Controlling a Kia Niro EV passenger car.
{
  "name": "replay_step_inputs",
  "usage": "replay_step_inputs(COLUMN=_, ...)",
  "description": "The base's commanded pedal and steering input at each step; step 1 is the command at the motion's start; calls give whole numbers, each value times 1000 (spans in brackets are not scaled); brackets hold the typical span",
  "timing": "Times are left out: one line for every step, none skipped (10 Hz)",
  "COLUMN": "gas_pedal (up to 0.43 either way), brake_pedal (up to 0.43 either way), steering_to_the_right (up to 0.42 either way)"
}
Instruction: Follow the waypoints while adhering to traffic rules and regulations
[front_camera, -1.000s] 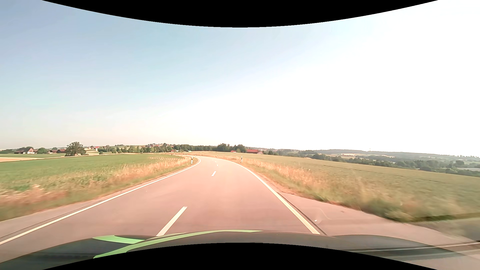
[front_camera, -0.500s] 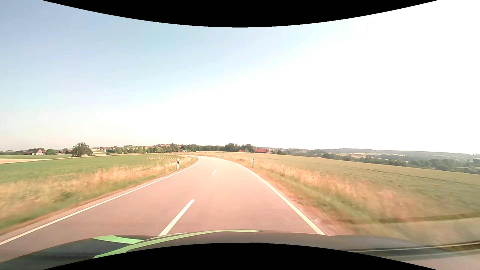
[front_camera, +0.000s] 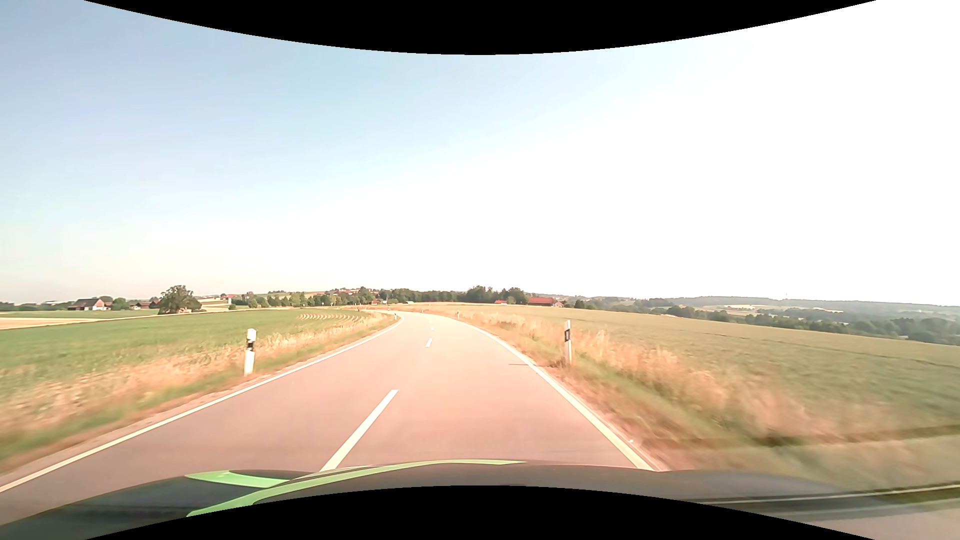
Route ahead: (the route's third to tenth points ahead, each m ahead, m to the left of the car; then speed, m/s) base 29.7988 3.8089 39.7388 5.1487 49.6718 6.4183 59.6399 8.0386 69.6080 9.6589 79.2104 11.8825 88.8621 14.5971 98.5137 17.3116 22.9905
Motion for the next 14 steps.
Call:
replay_step_inputs(gas_pedal=157, brake_pedal=0, steering_to_the_right=-25)
replay_step_inputs(gas_pedal=157, brake_pedal=0, steering_to_the_right=-25)
replay_step_inputs(gas_pedal=157, brake_pedal=0, steering_to_the_right=-25)
replay_step_inputs(gas_pedal=157, brake_pedal=0, steering_to_the_right=-25)
replay_step_inputs(gas_pedal=157, brake_pedal=0, steering_to_the_right=-25)
replay_step_inputs(gas_pedal=157, brake_pedal=0, steering_to_the_right=-25)
replay_step_inputs(gas_pedal=157, brake_pedal=0, steering_to_the_right=-24)
replay_step_inputs(gas_pedal=157, brake_pedal=0, steering_to_the_right=-24)
replay_step_inputs(gas_pedal=157, brake_pedal=0, steering_to_the_right=-23)
replay_step_inputs(gas_pedal=157, brake_pedal=0, steering_to_the_right=-21)
replay_step_inputs(gas_pedal=150, brake_pedal=0, steering_to_the_right=-20)
replay_step_inputs(gas_pedal=138, brake_pedal=0, steering_to_the_right=-19)
replay_step_inputs(gas_pedal=138, brake_pedal=0, steering_to_the_right=-19)
replay_step_inputs(gas_pedal=130, brake_pedal=0, steering_to_the_right=-19)
